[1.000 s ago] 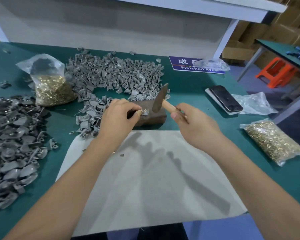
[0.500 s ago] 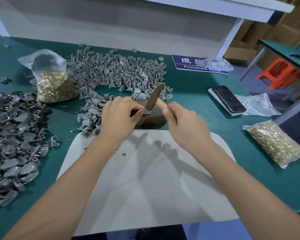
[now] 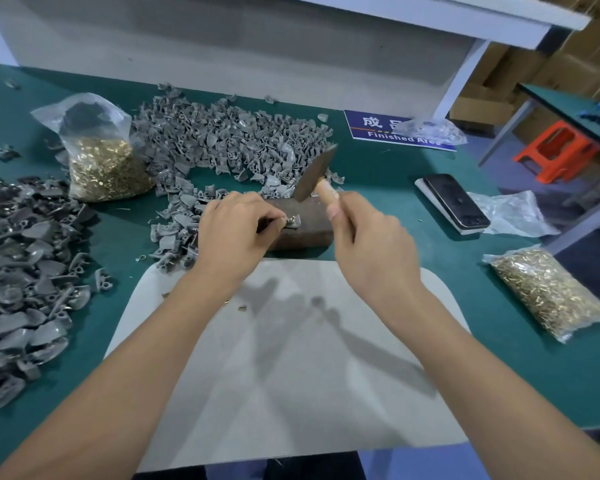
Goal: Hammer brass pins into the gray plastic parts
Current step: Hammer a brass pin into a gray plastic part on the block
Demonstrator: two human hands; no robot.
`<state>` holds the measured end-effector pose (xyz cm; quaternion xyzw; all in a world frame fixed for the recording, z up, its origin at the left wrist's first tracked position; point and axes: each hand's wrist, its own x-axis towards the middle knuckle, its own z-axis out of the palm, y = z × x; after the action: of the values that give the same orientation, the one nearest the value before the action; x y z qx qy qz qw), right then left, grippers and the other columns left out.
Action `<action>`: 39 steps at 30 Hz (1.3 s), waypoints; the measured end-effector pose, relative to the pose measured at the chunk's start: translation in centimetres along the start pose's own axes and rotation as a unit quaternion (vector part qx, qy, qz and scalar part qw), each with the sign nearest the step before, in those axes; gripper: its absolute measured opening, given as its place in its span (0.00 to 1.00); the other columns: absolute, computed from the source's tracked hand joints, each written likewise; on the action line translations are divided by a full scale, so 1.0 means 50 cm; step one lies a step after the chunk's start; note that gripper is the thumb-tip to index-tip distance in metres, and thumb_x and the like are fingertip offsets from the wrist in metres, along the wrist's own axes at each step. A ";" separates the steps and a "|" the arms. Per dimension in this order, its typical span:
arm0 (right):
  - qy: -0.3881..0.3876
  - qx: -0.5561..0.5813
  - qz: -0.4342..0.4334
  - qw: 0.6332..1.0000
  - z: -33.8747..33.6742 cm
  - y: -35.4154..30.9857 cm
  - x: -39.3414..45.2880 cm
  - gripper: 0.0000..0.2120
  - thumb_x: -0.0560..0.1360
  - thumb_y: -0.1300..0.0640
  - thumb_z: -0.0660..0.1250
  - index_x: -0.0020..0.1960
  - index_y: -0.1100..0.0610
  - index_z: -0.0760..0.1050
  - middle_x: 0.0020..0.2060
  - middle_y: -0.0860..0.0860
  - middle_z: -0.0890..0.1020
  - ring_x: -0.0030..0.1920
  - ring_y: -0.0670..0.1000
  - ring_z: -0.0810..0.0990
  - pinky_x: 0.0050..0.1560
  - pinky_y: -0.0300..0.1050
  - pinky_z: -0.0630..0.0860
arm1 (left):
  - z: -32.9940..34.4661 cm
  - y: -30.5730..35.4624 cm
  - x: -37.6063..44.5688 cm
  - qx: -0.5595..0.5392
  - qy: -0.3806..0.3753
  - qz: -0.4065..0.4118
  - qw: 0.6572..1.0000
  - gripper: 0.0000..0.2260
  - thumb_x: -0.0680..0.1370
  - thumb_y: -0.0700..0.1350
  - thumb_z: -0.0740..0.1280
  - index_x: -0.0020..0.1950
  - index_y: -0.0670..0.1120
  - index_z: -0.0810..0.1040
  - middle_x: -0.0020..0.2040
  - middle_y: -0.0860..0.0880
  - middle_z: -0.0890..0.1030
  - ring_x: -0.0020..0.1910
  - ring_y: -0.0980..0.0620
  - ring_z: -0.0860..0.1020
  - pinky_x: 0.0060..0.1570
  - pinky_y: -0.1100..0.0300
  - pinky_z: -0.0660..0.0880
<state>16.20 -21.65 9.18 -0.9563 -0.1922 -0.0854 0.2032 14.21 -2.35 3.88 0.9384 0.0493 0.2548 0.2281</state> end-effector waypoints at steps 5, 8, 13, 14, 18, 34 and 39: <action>-0.016 -0.017 0.009 1.000 -0.012 0.011 0.008 0.13 0.84 0.43 0.54 0.46 0.49 0.67 0.36 0.49 0.76 0.39 0.62 0.72 0.35 0.51 0.65 | 0.000 -0.001 -0.001 0.001 -0.004 -0.008 1.000 0.05 0.80 0.52 0.70 0.50 0.57 0.86 0.45 0.57 0.80 0.45 0.52 0.72 0.47 0.54 0.65; 0.008 0.034 0.002 0.999 -0.002 0.002 0.000 0.12 0.85 0.43 0.53 0.49 0.49 0.68 0.38 0.52 0.79 0.40 0.64 0.73 0.35 0.52 0.66 | 0.000 0.000 0.000 -0.001 -0.003 -0.004 1.000 0.05 0.79 0.51 0.70 0.50 0.57 0.86 0.46 0.56 0.82 0.47 0.50 0.76 0.48 0.53 0.68; 0.004 -0.035 0.001 0.999 -0.004 0.010 0.003 0.12 0.84 0.43 0.55 0.47 0.48 0.66 0.36 0.50 0.76 0.38 0.62 0.70 0.36 0.51 0.64 | 0.002 -0.003 0.000 0.002 -0.001 -0.001 1.000 0.05 0.80 0.53 0.70 0.49 0.58 0.86 0.45 0.56 0.81 0.47 0.49 0.75 0.47 0.53 0.66; 0.034 -0.009 0.000 0.999 -0.003 0.009 0.000 0.12 0.84 0.43 0.55 0.48 0.49 0.68 0.37 0.51 0.77 0.38 0.62 0.69 0.36 0.52 0.64 | 0.003 -0.004 0.000 0.001 0.002 0.002 1.000 0.05 0.80 0.52 0.70 0.49 0.58 0.86 0.45 0.56 0.82 0.47 0.49 0.76 0.47 0.54 0.65; -0.025 -0.021 -0.011 0.999 0.002 0.002 -0.005 0.11 0.85 0.43 0.54 0.51 0.49 0.70 0.39 0.52 0.79 0.40 0.63 0.73 0.37 0.52 0.65 | 0.005 -0.004 -0.001 0.006 0.009 0.001 1.000 0.04 0.79 0.53 0.71 0.49 0.57 0.86 0.45 0.57 0.82 0.47 0.49 0.76 0.47 0.54 0.63; 0.051 -0.075 0.109 0.990 0.018 0.050 -0.033 0.21 0.85 0.50 0.54 0.76 0.47 0.67 0.56 0.53 0.80 0.55 0.62 0.79 0.44 0.51 0.63 | 0.006 0.003 -0.005 0.022 -0.010 -0.029 0.999 0.04 0.80 0.53 0.69 0.51 0.57 0.83 0.46 0.60 0.76 0.49 0.55 0.72 0.56 0.52 0.65; 0.048 -0.051 0.155 0.985 0.020 0.085 -0.090 0.15 0.81 0.54 0.60 0.66 0.47 0.75 0.51 0.51 0.80 0.55 0.59 0.76 0.44 0.51 0.66 | 0.002 0.008 0.000 0.040 -0.023 -0.034 0.998 0.04 0.81 0.53 0.67 0.51 0.58 0.82 0.47 0.61 0.74 0.52 0.53 0.74 0.61 0.50 0.64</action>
<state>13.90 -26.33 5.69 -0.9783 -0.0273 -0.1086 0.1745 14.25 -2.74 3.97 0.9502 0.0861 0.2232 0.1996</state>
